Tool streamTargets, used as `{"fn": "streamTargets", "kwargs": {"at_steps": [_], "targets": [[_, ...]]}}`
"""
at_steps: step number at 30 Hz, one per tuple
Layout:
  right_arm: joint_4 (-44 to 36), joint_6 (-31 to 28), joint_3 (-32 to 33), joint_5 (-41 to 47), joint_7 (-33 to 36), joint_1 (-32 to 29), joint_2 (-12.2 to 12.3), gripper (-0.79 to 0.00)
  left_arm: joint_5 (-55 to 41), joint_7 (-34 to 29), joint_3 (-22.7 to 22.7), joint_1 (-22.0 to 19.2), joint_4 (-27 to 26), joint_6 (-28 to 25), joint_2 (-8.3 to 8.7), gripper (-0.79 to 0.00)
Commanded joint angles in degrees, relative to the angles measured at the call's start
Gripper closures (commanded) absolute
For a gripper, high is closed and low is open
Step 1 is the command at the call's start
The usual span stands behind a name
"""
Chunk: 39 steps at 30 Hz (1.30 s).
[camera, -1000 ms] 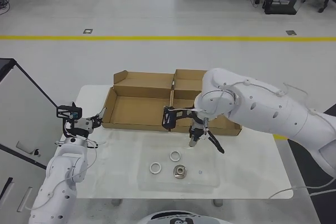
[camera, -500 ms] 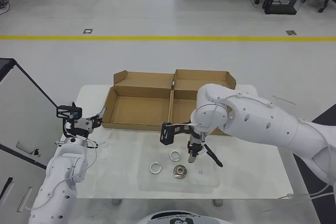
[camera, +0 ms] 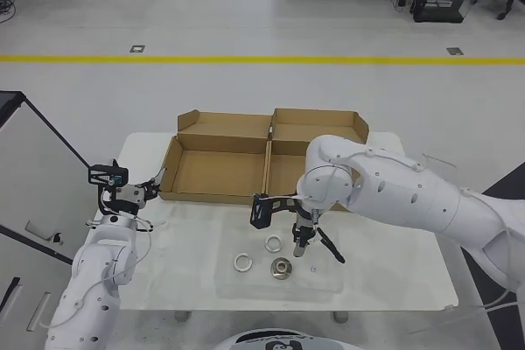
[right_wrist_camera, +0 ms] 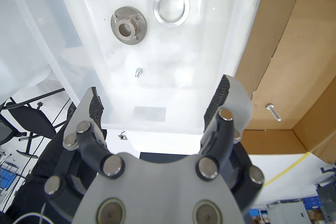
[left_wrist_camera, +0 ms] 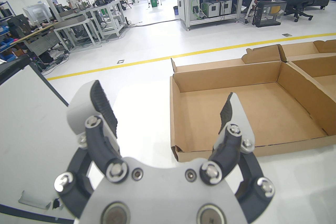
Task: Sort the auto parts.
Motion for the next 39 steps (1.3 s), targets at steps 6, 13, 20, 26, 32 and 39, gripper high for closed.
{"fn": "streamTargets", "kwargs": {"at_steps": [6,13,20,26,32,39], "targets": [[-0.03,0.00,0.00,0.02,0.00,0.05,0.02,-0.785,0.00,0.00,0.00,0.00,0.00,0.00,0.00,-0.785],[-0.03,0.00,0.00,0.02,0.00,0.05,0.02,-0.785,0.00,0.00,0.00,0.00,0.00,0.00,0.00,-0.785],[0.79,0.68,0.00,-0.03,0.00,-2.17,-0.85,-0.785,0.00,0.00,0.00,0.00,0.00,0.00,0.00,-0.785],[2.46,2.81,0.00,-1.73,0.00,-3.76,-1.83,-0.785,0.00,0.00,0.00,0.00,0.00,0.00,0.00,-0.785],[5.30,3.04,0.00,-4.20,0.00,-6.26,-2.92,-0.785,0.00,0.00,0.00,0.00,0.00,0.00,0.00,-0.785],[7.36,2.31,0.00,-6.48,0.00,-7.82,-3.74,-0.785,0.00,0.00,0.00,0.00,0.00,0.00,0.00,-0.785]]}}
